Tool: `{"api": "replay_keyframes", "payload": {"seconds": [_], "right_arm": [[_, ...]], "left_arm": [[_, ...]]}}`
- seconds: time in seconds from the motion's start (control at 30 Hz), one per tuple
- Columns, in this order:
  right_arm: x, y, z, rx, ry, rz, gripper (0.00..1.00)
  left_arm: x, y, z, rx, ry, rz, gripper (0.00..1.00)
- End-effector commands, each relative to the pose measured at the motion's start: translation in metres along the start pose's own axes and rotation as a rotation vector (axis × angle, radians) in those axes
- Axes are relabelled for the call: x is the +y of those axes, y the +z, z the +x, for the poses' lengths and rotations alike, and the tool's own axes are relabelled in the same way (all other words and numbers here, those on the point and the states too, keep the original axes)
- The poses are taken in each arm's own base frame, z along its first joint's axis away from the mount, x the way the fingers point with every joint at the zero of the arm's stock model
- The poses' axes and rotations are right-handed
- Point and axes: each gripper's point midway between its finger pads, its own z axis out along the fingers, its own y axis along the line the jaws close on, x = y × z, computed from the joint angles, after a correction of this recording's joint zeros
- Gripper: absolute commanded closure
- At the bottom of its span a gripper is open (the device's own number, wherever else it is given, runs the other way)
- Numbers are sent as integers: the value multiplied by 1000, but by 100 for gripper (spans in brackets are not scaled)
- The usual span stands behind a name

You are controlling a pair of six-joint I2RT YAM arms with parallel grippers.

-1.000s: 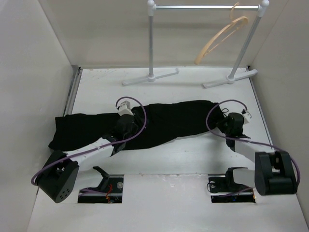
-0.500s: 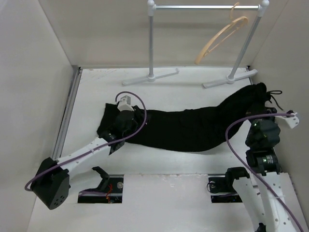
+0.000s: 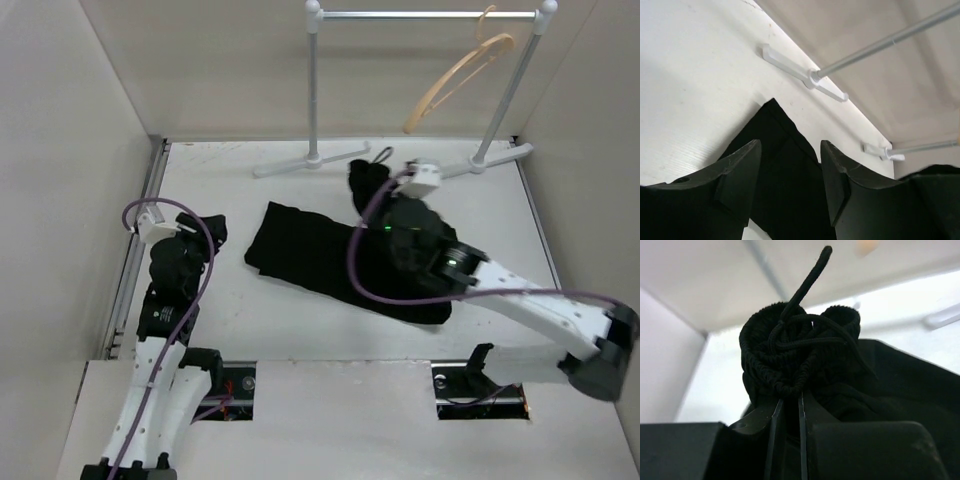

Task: Place the trousers on the hanger
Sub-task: Fold the trousers

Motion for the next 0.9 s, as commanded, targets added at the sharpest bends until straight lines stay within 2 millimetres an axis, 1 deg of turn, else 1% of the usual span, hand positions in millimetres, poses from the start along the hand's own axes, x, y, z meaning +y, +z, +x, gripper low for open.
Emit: {"api": "replay_keyframes", "payload": {"seconds": [0.0,0.03,0.13,0.17,0.2,0.23,0.27,0.3,0.33,0.37,0.4,0.43,0.5,0.53,0.57,0.6,0.63,0.67,0.7,0.73,0.77,0.8,0.83,0.87], "right_arm": [[56,18,10,-28,-2,-19,91],[74,25,25,-7,-18,-30,92],[130,43,81,61,-77,-73,91],[148,47,100,86,-81,-93,90],[167,50,121,115,-85,-118,87],[184,55,143,139,-96,-132,73],[199,60,162,166,-112,-150,54],[214,59,182,200,-130,-177,39],[227,58,197,230,-129,-210,30],[236,55,205,256,-121,-238,28],[244,49,213,298,-108,-279,24],[245,43,213,315,-95,-298,21],[239,34,199,315,-65,-312,15],[230,28,187,304,-52,-316,12],[217,24,175,287,-44,-312,11],[198,23,160,262,-25,-299,11],[177,22,149,246,-3,-283,12],[154,21,140,227,15,-262,17],[129,19,133,216,27,-236,25],[102,18,131,211,41,-205,37],[77,18,132,213,52,-172,54],[52,19,134,217,62,-134,68],[30,18,141,236,69,-103,79],[11,16,150,261,75,-82,83]], "left_arm": [[5,-5,2,30,-27,0,51],[6,-6,-2,15,-37,-1,51],[5,-9,-17,-33,-54,2,51],[4,-11,-21,-46,-58,1,51],[4,-11,-24,-58,-61,0,51],[4,-12,-27,-68,-66,0,50],[4,-12,-29,-74,-71,-2,50],[5,-12,-30,-78,-76,-2,49],[5,-13,-32,-85,-80,-3,49],[5,-14,-34,-93,-83,-3,49],[7,-15,-37,-108,-84,-11,49],[8,-15,-40,-121,-86,-17,49],[11,-13,-40,-123,-86,-29,48],[12,-9,-37,-112,-87,-30,48],[11,-4,-32,-90,-88,-27,48],[10,1,-25,-65,-87,-19,47],[7,9,-14,-28,-86,-9,47],[4,17,-1,13,-84,0,46],[-1,25,13,56,-73,15,45],[-7,33,29,101,-60,26,45],[-14,41,46,145,-43,40,45],[-22,48,62,179,-27,52,45],[-29,55,77,205,-8,64,45],[-33,63,90,225,8,65,45]]}}
